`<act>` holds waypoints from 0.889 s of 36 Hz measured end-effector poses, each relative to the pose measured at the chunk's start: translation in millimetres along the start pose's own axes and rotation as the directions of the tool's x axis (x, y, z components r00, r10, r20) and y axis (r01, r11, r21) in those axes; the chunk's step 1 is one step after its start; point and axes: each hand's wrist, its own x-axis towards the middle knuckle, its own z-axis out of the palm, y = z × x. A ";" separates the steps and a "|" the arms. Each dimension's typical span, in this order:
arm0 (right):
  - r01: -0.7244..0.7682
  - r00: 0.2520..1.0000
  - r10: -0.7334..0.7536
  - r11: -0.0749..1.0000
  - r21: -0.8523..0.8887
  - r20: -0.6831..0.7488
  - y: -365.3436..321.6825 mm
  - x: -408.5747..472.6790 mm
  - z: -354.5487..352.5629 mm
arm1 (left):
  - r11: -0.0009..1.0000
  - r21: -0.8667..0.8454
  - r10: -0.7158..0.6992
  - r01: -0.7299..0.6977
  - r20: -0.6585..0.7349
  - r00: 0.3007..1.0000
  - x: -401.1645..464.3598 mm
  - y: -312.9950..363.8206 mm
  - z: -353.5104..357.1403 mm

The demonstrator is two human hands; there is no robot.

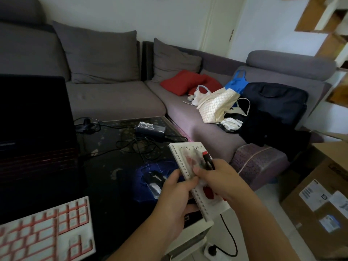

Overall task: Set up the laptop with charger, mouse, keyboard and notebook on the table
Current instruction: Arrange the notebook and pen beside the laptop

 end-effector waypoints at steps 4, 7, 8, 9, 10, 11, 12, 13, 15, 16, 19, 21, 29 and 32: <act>0.133 0.988 -0.136 0.990 -0.040 -0.079 -39.8 -22.5 22.2 | 0.995 0.027 0.096 -0.095 -0.029 0.995 -32.9 29.3 -20.9; 0.202 0.979 -0.204 0.977 -0.066 -0.026 -74.9 -44.5 45.9 | 0.983 0.066 0.178 -0.173 -0.074 0.981 -64.5 51.4 -47.3; 0.215 0.977 -0.215 0.976 -0.043 0.006 -85.4 -52.2 54.3 | 0.978 0.085 0.201 -0.193 -0.093 0.975 -76.0 57.9 -56.4; 0.231 0.972 -0.231 0.973 -0.006 0.046 -96.6 -61.4 64.2 | 0.971 0.107 0.225 -0.213 -0.114 0.968 -88.7 64.4 -67.0; 0.243 0.965 -0.247 0.969 0.045 0.087 -108.4 -71.0 75.8 | 0.963 0.131 0.252 -0.235 -0.135 0.958 -102.6 71.0 -79.5; 0.247 0.958 -0.258 0.965 0.091 0.128 -120.1 -81.1 87.6 | 0.955 0.151 0.278 -0.255 -0.153 0.948 -116.7 77.5 -91.7; 0.247 0.949 -0.267 0.960 0.128 0.170 -131.7 -91.0 100.5 | 0.947 0.167 0.301 -0.273 -0.175 0.937 -131.6 83.8 -105.0; 0.254 0.938 -0.279 0.957 0.139 0.207 -143.3 -99.4 114.8 | 0.941 0.180 0.322 -0.288 -0.206 0.924 -147.0 89.6 -119.7; 0.279 0.918 -0.308 0.949 0.144 0.249 -166.7 -117.0 147.3 | 0.930 0.196 0.356 -0.311 -0.273 0.894 -179.7 100.5 -152.9; 0.293 0.908 -0.325 0.944 0.151 0.266 -177.7 -125.4 162.0 | 0.928 0.197 0.365 -0.317 -0.301 0.881 -195.3 105.6 -167.7; 0.344 0.858 -0.384 0.923 0.173 0.342 -206.7 -149.9 203.0 | 0.922 0.191 0.385 -0.335 -0.394 0.835 -239.2 118.7 -207.5; 0.364 0.827 -0.414 0.910 0.199 0.379 -220.4 -163.8 225.3 | 0.918 0.204 0.396 -0.339 -0.449 0.801 -262.0 123.7 -226.3; 0.460 0.720 -0.502 0.862 0.212 0.480 -258.9 -202.8 316.5 | 0.907 0.221 0.417 -0.358 -0.584 0.696 -323.2 128.1 -296.8; 0.498 0.704 -0.502 0.853 0.154 0.503 -267.2 -206.7 348.2 | 0.916 0.229 0.397 -0.329 -0.634 0.663 -332.1 126.1 -324.3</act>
